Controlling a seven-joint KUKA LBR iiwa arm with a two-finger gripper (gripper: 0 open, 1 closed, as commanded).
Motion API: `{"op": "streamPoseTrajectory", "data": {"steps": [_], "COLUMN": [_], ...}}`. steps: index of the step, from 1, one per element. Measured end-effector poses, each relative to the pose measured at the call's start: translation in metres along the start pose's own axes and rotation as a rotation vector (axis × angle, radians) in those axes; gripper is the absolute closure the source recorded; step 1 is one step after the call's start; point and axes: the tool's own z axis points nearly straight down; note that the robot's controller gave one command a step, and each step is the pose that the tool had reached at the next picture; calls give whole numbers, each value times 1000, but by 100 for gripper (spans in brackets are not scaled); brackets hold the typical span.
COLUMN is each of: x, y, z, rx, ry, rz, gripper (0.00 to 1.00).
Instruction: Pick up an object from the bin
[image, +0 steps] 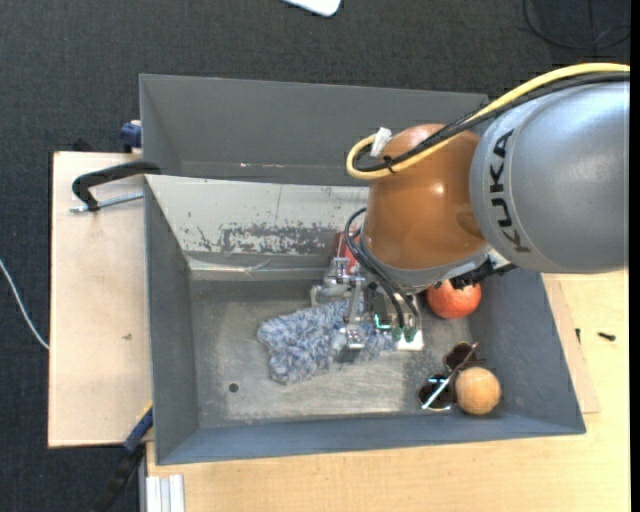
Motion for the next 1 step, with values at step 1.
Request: {"op": "streamPoseTrajectory", "data": {"steps": [1], "x": [-1], "y": [-1], "z": [-4], "rx": [-1], "ry": [-7], "rz": [2], "gripper": [0]}}
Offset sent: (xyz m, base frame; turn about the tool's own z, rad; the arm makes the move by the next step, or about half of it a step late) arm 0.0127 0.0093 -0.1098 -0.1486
